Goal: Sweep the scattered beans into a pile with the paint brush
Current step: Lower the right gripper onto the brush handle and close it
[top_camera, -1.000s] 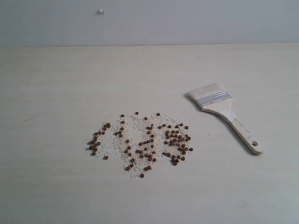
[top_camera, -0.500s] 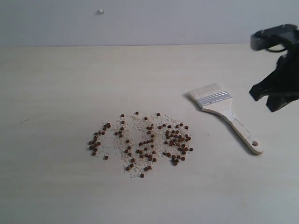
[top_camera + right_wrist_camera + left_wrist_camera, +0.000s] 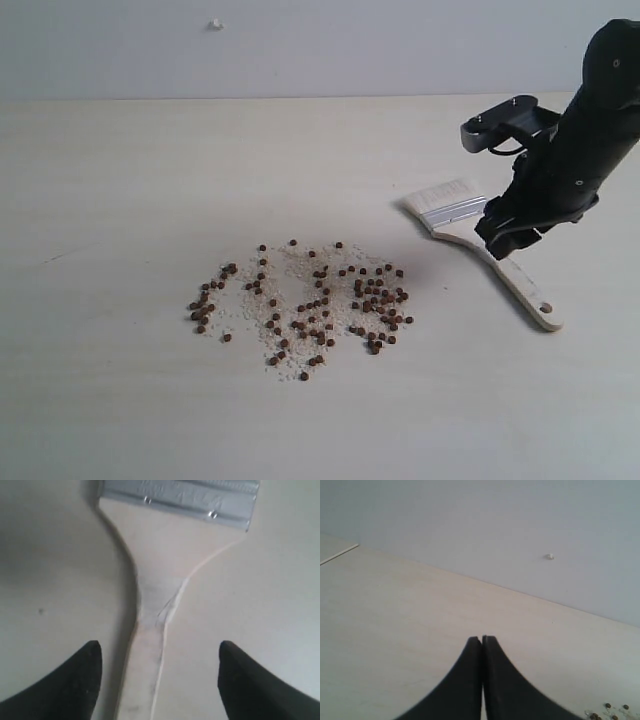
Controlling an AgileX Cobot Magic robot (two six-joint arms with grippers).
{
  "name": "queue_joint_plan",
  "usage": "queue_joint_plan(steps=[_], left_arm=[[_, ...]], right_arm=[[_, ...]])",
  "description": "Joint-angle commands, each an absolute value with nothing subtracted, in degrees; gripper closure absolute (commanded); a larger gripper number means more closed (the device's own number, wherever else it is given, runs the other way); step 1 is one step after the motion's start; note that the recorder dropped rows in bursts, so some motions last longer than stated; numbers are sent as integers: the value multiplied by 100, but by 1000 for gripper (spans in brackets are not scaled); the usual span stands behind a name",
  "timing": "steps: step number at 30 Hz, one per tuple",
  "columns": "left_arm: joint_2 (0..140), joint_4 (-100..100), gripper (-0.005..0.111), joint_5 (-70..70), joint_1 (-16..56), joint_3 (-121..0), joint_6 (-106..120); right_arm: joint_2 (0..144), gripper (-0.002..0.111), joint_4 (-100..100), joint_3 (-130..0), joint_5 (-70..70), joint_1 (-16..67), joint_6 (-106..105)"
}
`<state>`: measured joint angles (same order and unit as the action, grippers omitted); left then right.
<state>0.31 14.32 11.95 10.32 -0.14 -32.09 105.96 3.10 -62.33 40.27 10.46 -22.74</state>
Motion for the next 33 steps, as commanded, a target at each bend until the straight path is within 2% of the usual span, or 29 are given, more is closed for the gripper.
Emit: queue_joint_plan(steps=[1, 14, 26, 33], left_arm=[[0, 1433, 107, 1165, 1076, 0, -3255], [0, 1433, 107, 1165, 1076, 0, -3255], [0, 1433, 107, 1165, 1076, 0, -3324], [0, 1433, 107, 1165, 1076, 0, -3324]], right_arm=[[10718, 49, 314, -6290, 3613, 1063, -2386], [11438, 49, 718, -6290, 3493, 1063, -2575], [11475, 51, 694, -6290, 3229, 1063, -2575], [11475, 51, 706, -6747, 4075, 1063, -2536]])
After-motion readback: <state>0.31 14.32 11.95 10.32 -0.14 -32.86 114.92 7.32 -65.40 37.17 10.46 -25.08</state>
